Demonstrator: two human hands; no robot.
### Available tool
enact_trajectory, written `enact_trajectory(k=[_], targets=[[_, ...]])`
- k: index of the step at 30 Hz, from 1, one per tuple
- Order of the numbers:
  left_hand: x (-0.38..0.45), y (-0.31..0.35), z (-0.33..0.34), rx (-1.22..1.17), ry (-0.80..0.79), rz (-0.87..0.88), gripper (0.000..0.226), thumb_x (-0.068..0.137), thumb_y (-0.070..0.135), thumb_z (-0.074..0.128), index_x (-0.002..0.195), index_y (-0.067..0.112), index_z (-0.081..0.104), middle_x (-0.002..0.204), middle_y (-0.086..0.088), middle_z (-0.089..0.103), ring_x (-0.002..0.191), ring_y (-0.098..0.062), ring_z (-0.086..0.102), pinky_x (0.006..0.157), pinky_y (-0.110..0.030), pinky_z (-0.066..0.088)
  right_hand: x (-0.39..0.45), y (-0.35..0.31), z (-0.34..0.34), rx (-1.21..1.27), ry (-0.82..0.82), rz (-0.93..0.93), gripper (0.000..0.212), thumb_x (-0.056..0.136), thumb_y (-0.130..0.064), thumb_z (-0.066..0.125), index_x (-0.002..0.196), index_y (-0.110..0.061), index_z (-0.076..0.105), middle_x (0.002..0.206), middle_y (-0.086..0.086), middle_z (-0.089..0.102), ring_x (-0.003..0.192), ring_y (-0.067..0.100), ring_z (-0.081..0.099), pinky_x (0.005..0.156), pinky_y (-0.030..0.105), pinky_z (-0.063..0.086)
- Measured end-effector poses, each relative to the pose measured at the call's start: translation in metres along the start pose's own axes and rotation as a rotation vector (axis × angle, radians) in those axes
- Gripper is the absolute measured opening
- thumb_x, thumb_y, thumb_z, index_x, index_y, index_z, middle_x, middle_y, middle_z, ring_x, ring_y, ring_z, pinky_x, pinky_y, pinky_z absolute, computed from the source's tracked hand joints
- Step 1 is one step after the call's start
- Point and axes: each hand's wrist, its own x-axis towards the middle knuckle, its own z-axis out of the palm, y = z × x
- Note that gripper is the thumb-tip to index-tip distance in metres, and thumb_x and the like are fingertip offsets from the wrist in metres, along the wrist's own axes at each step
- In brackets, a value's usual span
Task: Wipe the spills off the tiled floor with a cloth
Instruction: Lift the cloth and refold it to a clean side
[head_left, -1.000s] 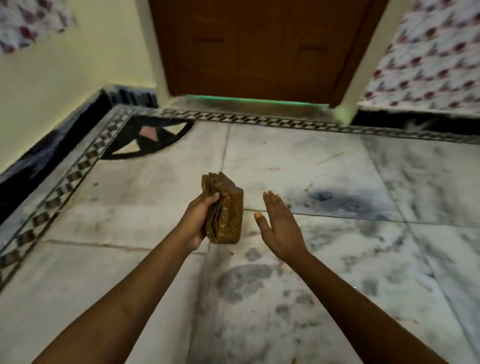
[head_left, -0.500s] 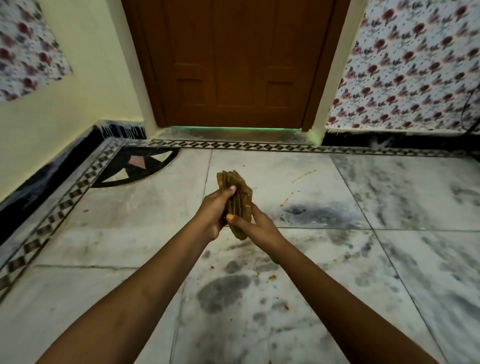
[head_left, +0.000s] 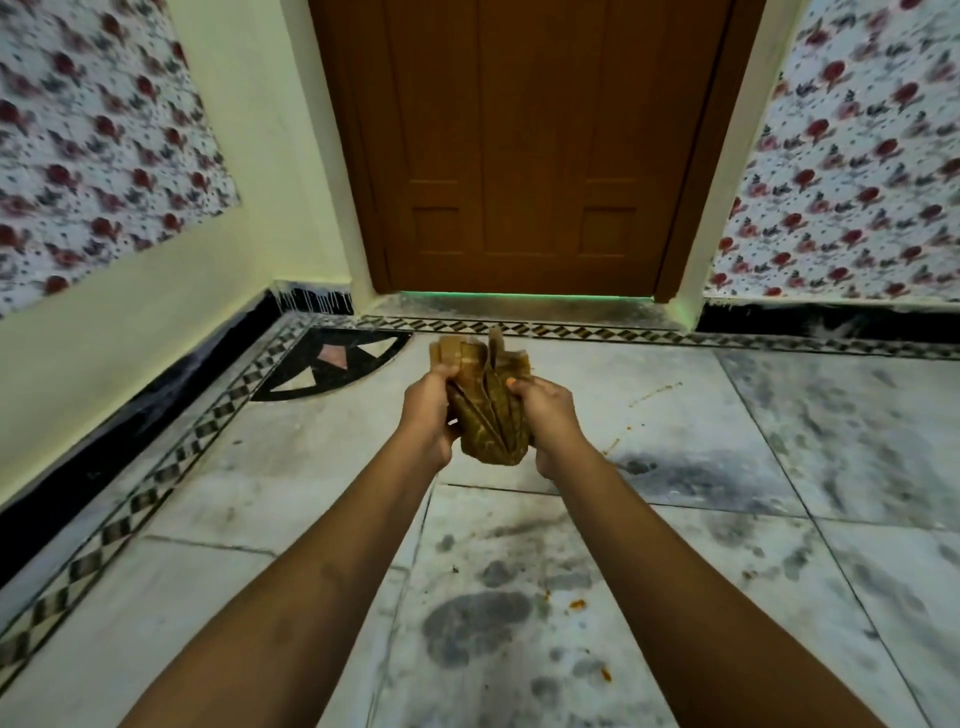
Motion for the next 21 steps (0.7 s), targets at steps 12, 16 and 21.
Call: enact_trajectory(k=[12,16,21], targets=[[0.006,-0.022,-0.007,-0.019,-0.042,0.051,0.024,0.092,0.021,0.041,0.085,0.016,0.064,0.080,-0.004,0.071,0.085,-0.022,0.064,0.075,-0.034,0.053,0.017,0.041,-0.015,0.507,-0.003,0.027,0.043,0.087,-0.041,0.058,0.118,-0.012,0.060,0.112,0.010,0.067,0.102,0.025,0.064,0.083,0.036,0.053],[0.004,-0.022,-0.006,0.062,0.017,0.073,0.021,0.095,0.020,0.041,0.087,0.018,0.060,0.089,-0.005,0.068,0.085,-0.019,0.063,0.078,-0.034,0.051,0.014,0.044,-0.011,0.456,0.052,0.029,0.032,0.087,-0.021,0.063,0.116,-0.007,0.061,0.110,0.013,0.067,0.095,0.025,0.064,0.072,0.030,0.053],[0.000,-0.026,-0.011,0.167,-0.085,0.142,0.010,0.092,0.027,0.053,0.094,0.023,0.062,0.095,0.000,0.069,0.090,-0.016,0.064,0.072,-0.031,0.051,0.010,0.047,-0.015,0.305,-0.039,-0.054,0.014,0.088,-0.016,0.061,0.101,-0.013,0.064,0.097,0.008,0.069,0.086,0.018,0.066,0.075,0.029,0.054]])
